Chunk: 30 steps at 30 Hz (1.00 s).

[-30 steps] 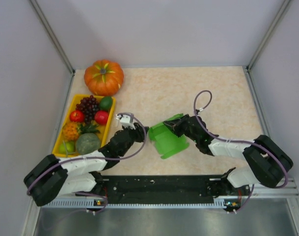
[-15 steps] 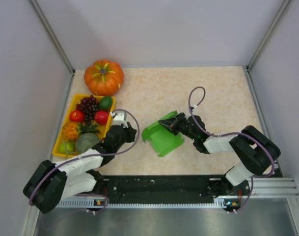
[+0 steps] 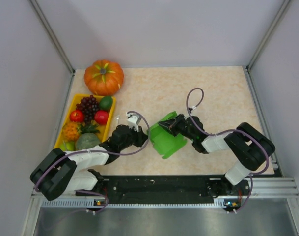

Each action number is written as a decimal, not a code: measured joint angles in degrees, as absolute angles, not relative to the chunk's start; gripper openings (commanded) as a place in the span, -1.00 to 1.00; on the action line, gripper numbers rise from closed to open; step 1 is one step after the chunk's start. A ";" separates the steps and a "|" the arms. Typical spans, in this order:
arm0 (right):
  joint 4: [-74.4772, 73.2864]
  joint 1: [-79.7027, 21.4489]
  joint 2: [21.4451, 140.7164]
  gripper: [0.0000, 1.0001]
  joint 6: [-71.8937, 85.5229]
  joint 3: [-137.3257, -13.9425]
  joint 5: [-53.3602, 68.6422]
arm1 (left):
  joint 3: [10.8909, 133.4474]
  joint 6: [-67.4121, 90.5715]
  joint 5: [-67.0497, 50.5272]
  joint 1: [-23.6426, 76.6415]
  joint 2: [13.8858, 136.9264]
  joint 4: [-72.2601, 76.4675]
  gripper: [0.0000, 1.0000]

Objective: Fold the paper box

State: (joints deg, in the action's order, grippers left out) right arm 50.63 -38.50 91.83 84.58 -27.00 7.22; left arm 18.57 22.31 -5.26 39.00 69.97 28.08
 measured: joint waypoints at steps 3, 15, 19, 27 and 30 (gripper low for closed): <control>51.37 -38.50 92.99 -1.00 85.23 -27.00 7.07 | 19.94 22.33 -5.32 40.40 72.77 28.14 -0.64; 54.83 -38.46 93.91 -1.00 86.72 -25.43 6.11 | 21.04 23.88 -2.94 45.43 75.29 28.38 -0.15; 56.10 -38.46 93.91 -1.00 86.80 -25.06 5.50 | 21.98 23.92 -1.30 45.50 75.77 28.03 -0.14; 59.24 -38.52 93.65 -1.00 85.23 -22.37 4.91 | 21.63 23.92 -0.34 46.09 75.79 28.16 -0.03; 59.75 -38.70 93.36 -1.00 84.20 -20.40 4.75 | 19.97 23.86 -0.05 46.74 75.79 30.26 -0.14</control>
